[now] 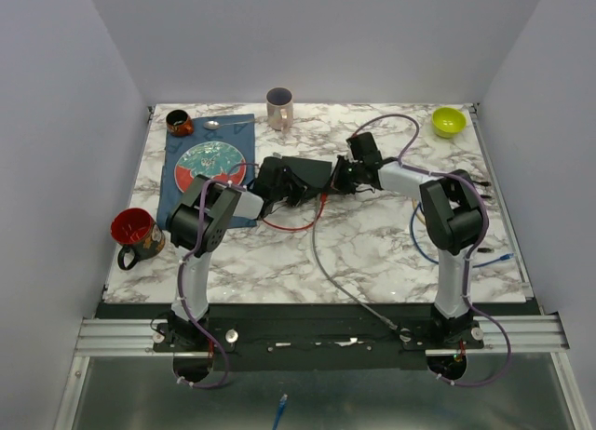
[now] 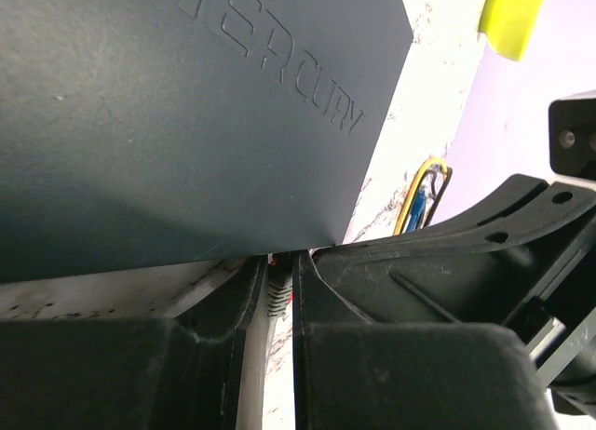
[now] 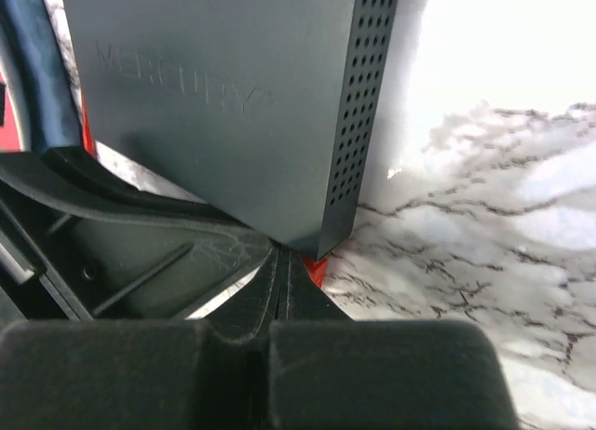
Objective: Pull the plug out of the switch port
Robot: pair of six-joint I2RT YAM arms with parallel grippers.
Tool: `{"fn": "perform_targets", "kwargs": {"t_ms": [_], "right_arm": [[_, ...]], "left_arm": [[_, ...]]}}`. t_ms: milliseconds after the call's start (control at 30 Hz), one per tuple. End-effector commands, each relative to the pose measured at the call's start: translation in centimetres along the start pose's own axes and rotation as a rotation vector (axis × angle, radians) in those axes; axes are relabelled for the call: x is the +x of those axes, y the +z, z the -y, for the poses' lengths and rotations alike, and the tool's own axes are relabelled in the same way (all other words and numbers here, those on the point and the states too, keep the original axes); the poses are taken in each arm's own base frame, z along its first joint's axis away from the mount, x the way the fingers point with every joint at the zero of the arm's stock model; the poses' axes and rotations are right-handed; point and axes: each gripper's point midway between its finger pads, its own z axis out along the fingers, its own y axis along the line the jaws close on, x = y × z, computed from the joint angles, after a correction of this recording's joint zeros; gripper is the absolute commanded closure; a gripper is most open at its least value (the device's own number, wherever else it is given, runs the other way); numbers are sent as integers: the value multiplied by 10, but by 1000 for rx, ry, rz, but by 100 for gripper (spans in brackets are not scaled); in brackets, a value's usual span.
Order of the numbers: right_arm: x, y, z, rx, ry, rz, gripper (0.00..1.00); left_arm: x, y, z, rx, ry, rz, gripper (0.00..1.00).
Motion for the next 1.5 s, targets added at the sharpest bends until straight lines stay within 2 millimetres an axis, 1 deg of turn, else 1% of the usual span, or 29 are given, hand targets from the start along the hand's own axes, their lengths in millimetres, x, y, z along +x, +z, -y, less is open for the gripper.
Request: {"fn": "perform_targets", "kwargs": {"t_ms": [0,133,233,433,533,567,600,633,667,700,733,767,800,833,900,933,967,1033,1067,1100,1133,1167,1233,1267,1300,1333,1367,1400,1467], "right_arm": [[-8,14,9,58,21,22,100],[-14,13,6,57,32,40,100],[-18,12,1,48,30,47,100],[-21,14,-2,37,44,46,99],[-22,10,-6,26,46,52,100],[-23,7,-9,15,40,64,99],[-13,3,-8,-6,39,48,96],[-28,-11,-31,-94,-4,115,92],[-31,-21,-44,-149,-28,142,76],[-23,-28,-48,-188,-41,130,65],[-29,-45,-63,-227,-73,163,56],[-26,-51,-68,-240,-85,158,46],[-20,-58,-74,-266,-102,143,43],[-10,-63,-74,-273,-105,124,41],[7,-84,-95,-346,-139,99,37],[22,-85,-94,-364,-152,73,36],[37,-93,-109,-408,-203,51,35],[68,-97,-116,-440,-247,-25,35],[92,-96,-120,-445,-293,-68,35],[100,-97,-121,-425,-318,-63,35],[112,-95,-118,-396,-339,-80,35],[137,-91,-112,-362,-380,-126,35],[151,-84,-100,-292,-401,-129,35],[164,-82,-98,-281,-404,-148,36],[171,-77,-87,-242,-395,-154,37],[176,-74,-84,-226,-392,-161,38],[184,-73,-83,-220,-390,-176,40],[188,-72,-80,-207,-389,-179,41],[195,-75,-84,-206,-397,-174,42]], "left_arm": [[7,-12,-38,-132,6,-12,100],[12,-17,-43,-147,29,-22,100],[17,-23,-52,-169,37,-28,100],[25,-33,-63,-188,39,-38,100],[24,-38,-60,-175,46,-23,100],[21,-42,-51,-152,53,-9,100],[19,-44,-46,-135,62,1,100],[15,-46,-39,-118,77,14,100],[9,-51,-24,-84,94,37,100],[4,-55,-14,-60,112,55,100],[0,-58,-4,-40,137,71,100],[-8,-65,13,-6,162,96,100],[-11,-68,22,6,181,105,100],[-15,-70,30,13,199,113,100],[-19,-78,47,36,258,126,100],[-19,-80,51,43,270,130,98],[-20,-84,57,57,283,137,97],[-18,-89,56,58,289,138,96],[-18,-93,60,68,292,142,96],[-15,-95,55,60,288,139,96],[-14,-98,56,64,289,139,96],[-14,-103,60,77,293,143,96],[-9,-109,56,75,296,143,96],[-10,-117,61,90,304,156,97],[-7,-120,57,86,303,155,97],[-7,-123,57,87,310,160,97],[-7,-130,62,100,314,171,97],[-5,-133,58,94,317,172,98],[-4,-142,61,104,325,188,98]]}}
